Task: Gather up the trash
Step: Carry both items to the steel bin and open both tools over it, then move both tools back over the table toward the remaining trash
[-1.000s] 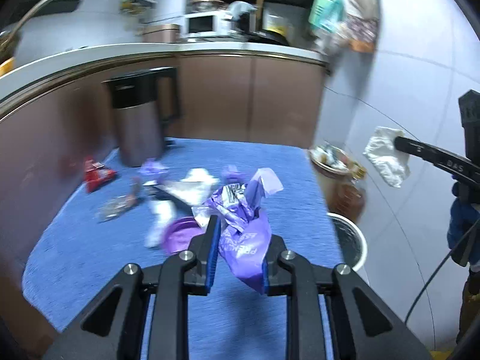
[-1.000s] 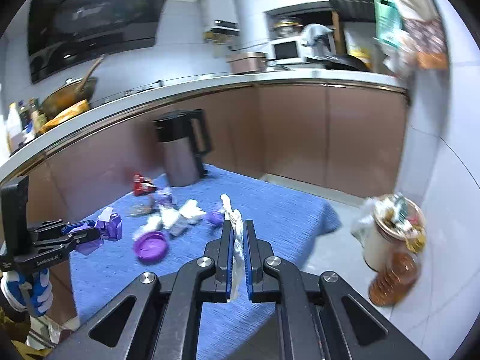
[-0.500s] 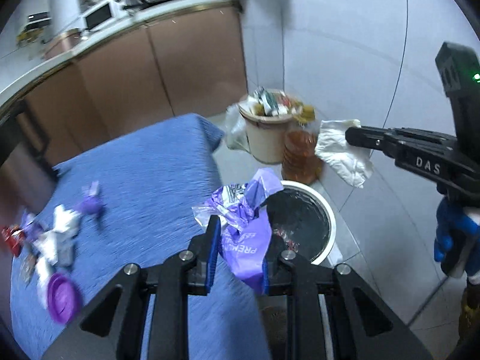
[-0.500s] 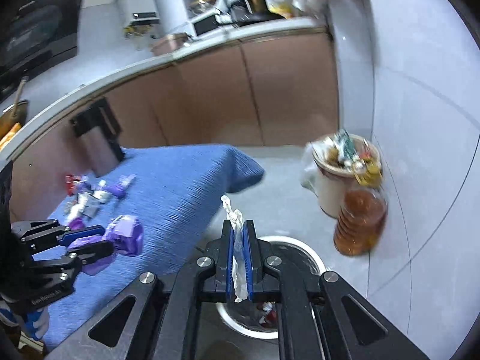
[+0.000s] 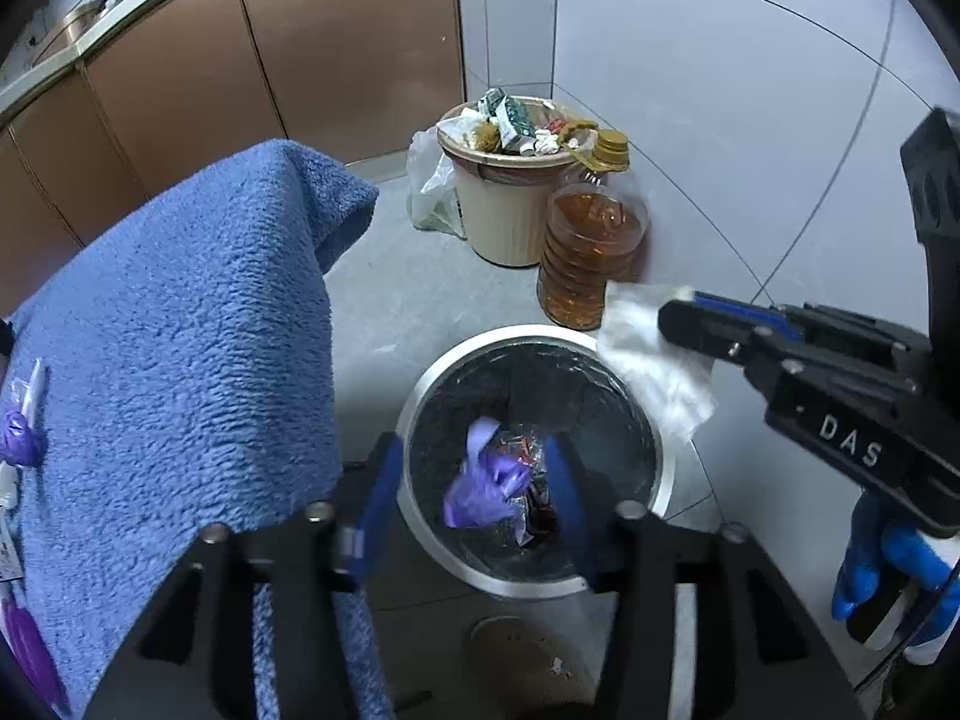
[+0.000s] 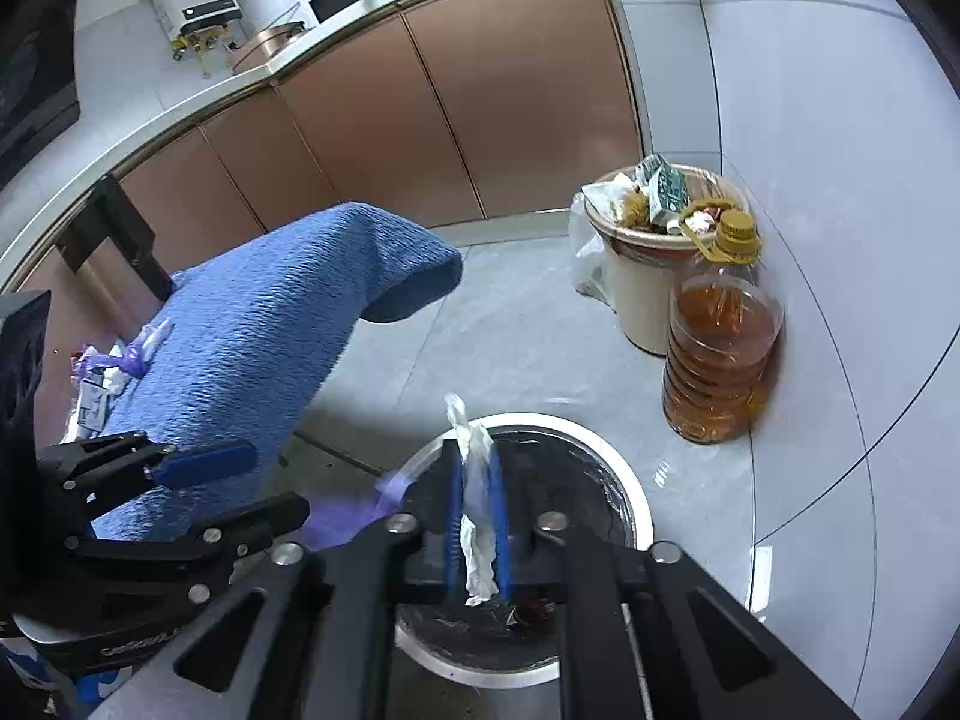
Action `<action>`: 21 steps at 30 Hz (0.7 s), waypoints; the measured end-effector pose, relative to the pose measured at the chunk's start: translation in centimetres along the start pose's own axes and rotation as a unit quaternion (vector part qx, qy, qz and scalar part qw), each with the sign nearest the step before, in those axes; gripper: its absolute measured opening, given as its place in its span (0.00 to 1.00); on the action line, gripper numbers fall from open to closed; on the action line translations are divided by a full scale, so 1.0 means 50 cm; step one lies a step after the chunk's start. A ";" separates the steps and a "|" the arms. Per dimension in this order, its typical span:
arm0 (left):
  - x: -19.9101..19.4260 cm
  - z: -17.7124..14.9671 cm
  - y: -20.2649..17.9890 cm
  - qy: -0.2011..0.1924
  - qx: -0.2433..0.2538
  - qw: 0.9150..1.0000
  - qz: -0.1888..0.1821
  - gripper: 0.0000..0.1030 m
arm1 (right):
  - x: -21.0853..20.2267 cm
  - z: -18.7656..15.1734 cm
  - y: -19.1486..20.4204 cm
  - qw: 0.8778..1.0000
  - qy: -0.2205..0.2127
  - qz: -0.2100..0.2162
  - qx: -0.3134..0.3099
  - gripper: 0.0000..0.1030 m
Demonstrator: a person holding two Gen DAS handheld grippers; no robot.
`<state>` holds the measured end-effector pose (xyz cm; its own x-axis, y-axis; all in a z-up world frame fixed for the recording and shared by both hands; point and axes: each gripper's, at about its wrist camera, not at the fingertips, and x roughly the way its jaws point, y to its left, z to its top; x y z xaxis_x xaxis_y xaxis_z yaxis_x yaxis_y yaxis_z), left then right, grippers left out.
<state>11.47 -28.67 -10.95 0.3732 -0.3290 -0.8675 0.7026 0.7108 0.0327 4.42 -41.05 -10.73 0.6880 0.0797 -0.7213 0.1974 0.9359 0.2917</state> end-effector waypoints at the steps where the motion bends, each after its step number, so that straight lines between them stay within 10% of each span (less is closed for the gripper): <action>1: 0.004 0.001 0.003 0.001 -0.002 1.000 -0.001 0.49 | 0.005 -0.001 -0.003 1.000 0.002 -0.001 0.003 0.21; 9: -0.023 0.002 0.016 -0.014 -0.019 1.000 -0.011 0.49 | -0.009 0.000 -0.012 1.000 -0.003 -0.008 0.014 0.39; 21: -0.227 -0.027 0.015 -0.154 -0.030 0.987 0.044 0.49 | -0.175 0.010 0.057 0.996 -0.083 -0.035 -0.011 0.84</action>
<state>6.94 -23.53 -1.74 0.6036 -0.4314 -0.6705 0.6263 0.7769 0.0639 -0.69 -39.23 -3.28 0.7792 -0.0410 -0.6254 0.2345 0.9444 0.2303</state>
